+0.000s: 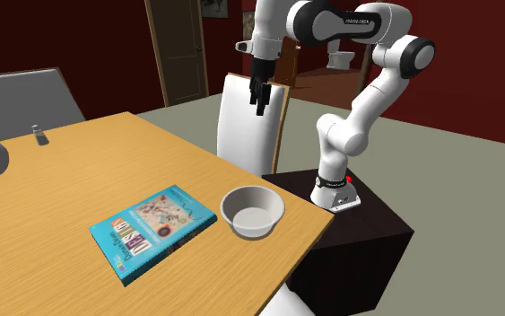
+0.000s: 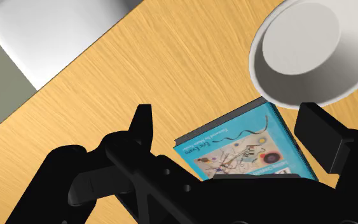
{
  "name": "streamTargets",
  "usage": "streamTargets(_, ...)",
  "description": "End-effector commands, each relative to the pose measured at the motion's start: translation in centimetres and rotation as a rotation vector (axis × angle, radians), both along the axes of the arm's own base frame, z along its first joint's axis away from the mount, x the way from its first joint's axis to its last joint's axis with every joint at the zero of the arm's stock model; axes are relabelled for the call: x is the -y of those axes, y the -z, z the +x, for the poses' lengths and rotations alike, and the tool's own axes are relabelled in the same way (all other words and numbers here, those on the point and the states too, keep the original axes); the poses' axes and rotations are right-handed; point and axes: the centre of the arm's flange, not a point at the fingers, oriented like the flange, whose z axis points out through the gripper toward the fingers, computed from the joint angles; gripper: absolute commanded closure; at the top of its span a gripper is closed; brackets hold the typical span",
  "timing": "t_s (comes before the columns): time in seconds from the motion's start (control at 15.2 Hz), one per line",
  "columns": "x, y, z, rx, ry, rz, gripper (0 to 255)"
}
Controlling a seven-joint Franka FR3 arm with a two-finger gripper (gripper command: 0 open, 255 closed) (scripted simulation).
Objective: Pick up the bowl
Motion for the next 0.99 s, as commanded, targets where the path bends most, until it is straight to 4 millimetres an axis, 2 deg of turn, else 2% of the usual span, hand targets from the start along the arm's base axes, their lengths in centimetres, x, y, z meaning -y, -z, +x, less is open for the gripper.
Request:
streamTargets(0.0,0.0,0.0,0.0,0.000,0.000,0.000,0)
streamTargets(0.46,0.8,8.8,2.6,-0.033,0.004,0.153,0)
streamTargets(0.92,0.3,17.6,5.0,-0.067,0.007,0.307,0)
